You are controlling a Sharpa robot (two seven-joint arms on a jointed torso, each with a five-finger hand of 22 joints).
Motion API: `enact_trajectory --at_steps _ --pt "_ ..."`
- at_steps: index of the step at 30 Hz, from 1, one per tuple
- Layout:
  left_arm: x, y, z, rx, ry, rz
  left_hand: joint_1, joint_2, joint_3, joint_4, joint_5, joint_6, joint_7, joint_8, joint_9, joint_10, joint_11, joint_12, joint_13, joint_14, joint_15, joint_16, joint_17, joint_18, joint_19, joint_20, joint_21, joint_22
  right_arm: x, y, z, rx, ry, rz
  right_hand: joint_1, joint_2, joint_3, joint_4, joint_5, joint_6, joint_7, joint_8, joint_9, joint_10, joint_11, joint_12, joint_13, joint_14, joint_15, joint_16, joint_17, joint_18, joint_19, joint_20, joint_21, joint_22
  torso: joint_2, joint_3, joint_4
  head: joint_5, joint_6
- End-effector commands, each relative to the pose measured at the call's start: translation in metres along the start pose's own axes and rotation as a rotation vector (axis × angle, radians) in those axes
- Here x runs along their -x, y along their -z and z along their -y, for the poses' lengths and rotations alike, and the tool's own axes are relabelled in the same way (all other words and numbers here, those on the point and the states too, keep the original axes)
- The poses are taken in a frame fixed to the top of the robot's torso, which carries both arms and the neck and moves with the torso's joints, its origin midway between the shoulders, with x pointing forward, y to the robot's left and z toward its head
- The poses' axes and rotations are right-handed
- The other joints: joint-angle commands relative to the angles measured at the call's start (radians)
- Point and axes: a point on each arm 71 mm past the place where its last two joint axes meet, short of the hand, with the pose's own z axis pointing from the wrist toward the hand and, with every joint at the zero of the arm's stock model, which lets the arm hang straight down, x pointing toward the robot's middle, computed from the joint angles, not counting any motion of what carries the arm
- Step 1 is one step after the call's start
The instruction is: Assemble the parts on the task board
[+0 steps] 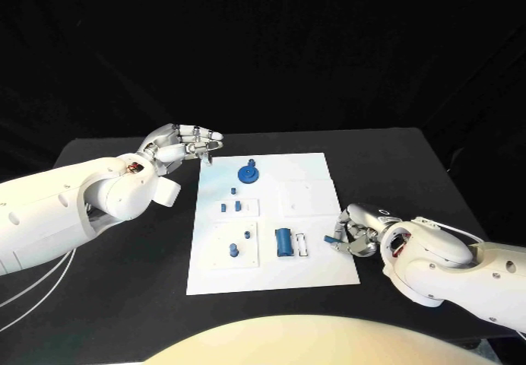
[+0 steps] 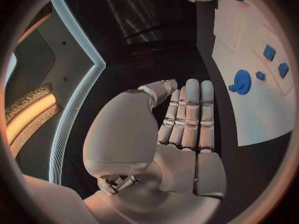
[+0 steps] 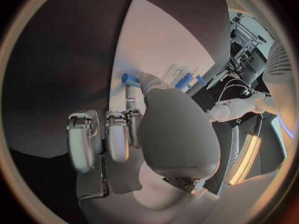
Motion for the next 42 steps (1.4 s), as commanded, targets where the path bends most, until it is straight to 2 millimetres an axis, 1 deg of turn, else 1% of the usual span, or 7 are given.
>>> enact_trajectory --at_steps 1,8,19,23,25,28,42 --pt "-0.002 -0.001 0.001 -0.008 0.01 -0.013 0.0 0.009 0.002 0.0 0.004 -0.006 0.002 0.004 -0.001 -0.008 0.0 0.003 -0.002 -0.001 0.002 -0.003 -0.001 0.016 -0.002 0.003 -0.006 -0.001 0.003 0.003 -0.004 -0.02 -0.106 -0.006 -0.032 -0.005 0.163 -0.145 0.017 -0.011 -0.003 0.014 0.021 0.059 -0.006 -0.002 0.198 0.101 -0.005 0.007 0.248 -0.014 0.104 -0.005 0.004 0.263 0.0 -0.0002 -0.0005 -0.002 0.002" --pt "-0.003 -0.001 0.001 -0.009 0.01 -0.014 0.0 0.009 0.002 0.0 0.004 -0.006 0.002 0.004 -0.001 -0.008 0.0 0.003 -0.002 -0.001 0.002 -0.003 -0.001 0.016 -0.002 0.003 -0.006 -0.001 0.012 0.006 -0.021 0.02 -0.219 0.003 -0.067 -0.005 0.18 -0.138 0.003 -0.017 -0.004 0.017 0.026 0.061 -0.006 0.0 0.2 0.101 -0.004 0.007 0.248 -0.014 0.104 -0.005 0.004 0.263 0.0 -0.0007 0.0012 -0.005 0.0" --pt "-0.003 -0.001 0.001 -0.009 0.011 -0.014 0.001 0.01 0.003 -0.001 0.004 -0.005 0.002 0.005 -0.001 -0.008 -0.001 0.004 -0.002 -0.001 0.002 -0.003 -0.002 0.016 -0.001 0.002 -0.006 -0.002 0.001 0.0 -0.032 0.004 -0.292 -0.09 -0.099 -0.005 0.191 -0.131 0.002 -0.021 -0.003 0.019 0.03 0.061 -0.006 -0.002 0.199 0.102 -0.004 0.007 0.249 -0.014 0.104 -0.005 0.004 0.263 0.0 -0.001 0.0009 -0.004 -0.002" --pt "-0.003 0.0 0.001 -0.008 0.011 -0.014 0.001 0.01 0.003 -0.001 0.004 -0.005 0.002 0.005 -0.001 -0.008 -0.001 0.004 -0.002 -0.001 0.002 -0.003 -0.002 0.016 -0.001 0.002 -0.006 -0.002 -0.007 -0.003 -0.035 -0.008 -0.302 -0.132 -0.141 -0.01 0.19 -0.112 -0.018 -0.023 -0.001 0.02 0.032 0.061 -0.004 -0.002 0.199 0.101 -0.003 0.007 0.248 -0.014 0.104 -0.004 0.004 0.263 0.0 -0.0006 0.0003 -0.002 0.0" --pt "-0.003 0.0 0.001 -0.007 0.011 -0.015 0.001 0.01 0.003 -0.001 0.004 -0.005 0.002 0.005 -0.001 -0.008 -0.001 0.004 -0.002 -0.001 0.002 -0.003 -0.002 0.016 -0.001 0.002 -0.006 -0.002 -0.01 -0.004 -0.036 -0.012 -0.302 -0.141 -0.175 -0.018 0.175 -0.096 0.002 -0.022 0.0 0.021 0.033 0.061 -0.003 -0.002 0.2 0.101 -0.002 0.007 0.248 -0.014 0.104 -0.003 0.004 0.263 0.001 -0.0004 0.0004 0.0 -0.001" --pt "-0.003 0.0 0.001 -0.006 0.011 -0.016 0.001 0.01 0.003 -0.001 0.004 -0.005 0.002 0.005 -0.001 -0.008 -0.001 0.004 -0.002 -0.001 0.002 -0.003 -0.002 0.016 -0.001 0.002 -0.006 -0.002 -0.013 -0.006 -0.037 -0.02 -0.293 -0.144 -0.212 -0.015 0.16 -0.071 -0.004 -0.021 0.002 0.02 0.034 0.063 -0.001 0.0 0.201 0.102 0.0 0.007 0.249 -0.014 0.104 -0.002 0.004 0.263 0.001 0.0004 0.0006 0.0 -0.002" --pt "-0.003 0.0 0.001 -0.003 0.012 -0.018 0.002 0.01 0.003 -0.002 0.004 -0.005 0.002 0.005 -0.001 -0.008 -0.001 0.004 -0.002 -0.001 0.001 -0.003 -0.002 0.016 -0.001 0.002 -0.006 -0.002 -0.017 -0.01 -0.043 -0.017 -0.264 -0.141 -0.259 -0.019 0.13 -0.041 -0.026 -0.013 0.001 0.021 0.035 0.065 -0.002 0.005 0.204 0.102 -0.001 0.008 0.251 -0.014 0.104 -0.002 0.004 0.263 0.001 0.0007 0.0002 -0.003 -0.006"
